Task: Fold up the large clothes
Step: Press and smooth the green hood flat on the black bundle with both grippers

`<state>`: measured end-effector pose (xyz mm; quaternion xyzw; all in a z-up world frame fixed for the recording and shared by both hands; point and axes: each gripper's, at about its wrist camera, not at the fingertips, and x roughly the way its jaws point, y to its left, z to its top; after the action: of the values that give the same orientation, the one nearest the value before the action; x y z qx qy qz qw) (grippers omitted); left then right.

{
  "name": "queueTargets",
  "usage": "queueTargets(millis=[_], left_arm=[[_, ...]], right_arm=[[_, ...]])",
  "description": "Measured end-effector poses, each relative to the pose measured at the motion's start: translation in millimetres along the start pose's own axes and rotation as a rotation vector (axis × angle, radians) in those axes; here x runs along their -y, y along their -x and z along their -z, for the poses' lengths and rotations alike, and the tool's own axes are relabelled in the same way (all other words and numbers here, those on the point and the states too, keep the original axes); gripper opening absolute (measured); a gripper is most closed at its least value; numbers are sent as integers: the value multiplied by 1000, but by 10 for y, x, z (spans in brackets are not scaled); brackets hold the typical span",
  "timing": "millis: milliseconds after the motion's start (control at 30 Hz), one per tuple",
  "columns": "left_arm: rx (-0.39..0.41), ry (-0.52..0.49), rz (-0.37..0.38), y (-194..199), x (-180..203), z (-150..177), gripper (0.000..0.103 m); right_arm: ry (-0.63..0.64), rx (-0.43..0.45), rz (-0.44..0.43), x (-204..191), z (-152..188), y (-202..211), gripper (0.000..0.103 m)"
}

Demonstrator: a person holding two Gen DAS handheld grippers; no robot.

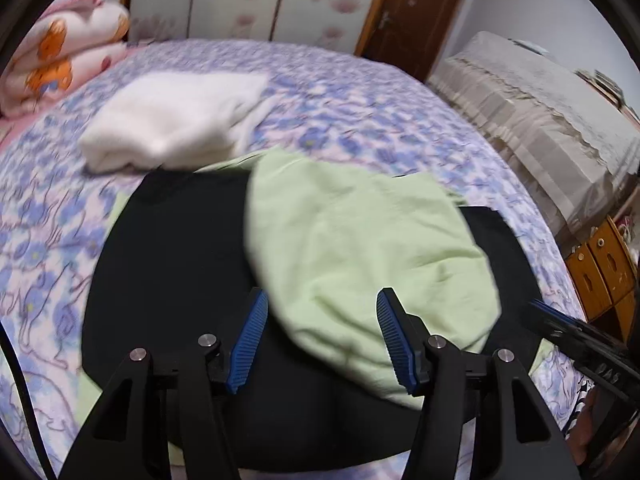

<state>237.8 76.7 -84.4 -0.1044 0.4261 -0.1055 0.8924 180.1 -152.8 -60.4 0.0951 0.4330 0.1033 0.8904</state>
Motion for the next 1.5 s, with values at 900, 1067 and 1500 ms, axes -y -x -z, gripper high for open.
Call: queueTargets(millis=[900, 1067, 1500], left_arm=[[-123, 41, -76, -281, 223, 318, 81], [-118, 68, -94, -54, 212, 350, 81], [-103, 80, -68, 852, 190, 662, 81]], right_arm=[[-79, -100, 162, 115, 184, -496, 3], [-109, -99, 152, 70, 189, -359, 3], [-55, -119, 139, -327, 429, 167, 3]])
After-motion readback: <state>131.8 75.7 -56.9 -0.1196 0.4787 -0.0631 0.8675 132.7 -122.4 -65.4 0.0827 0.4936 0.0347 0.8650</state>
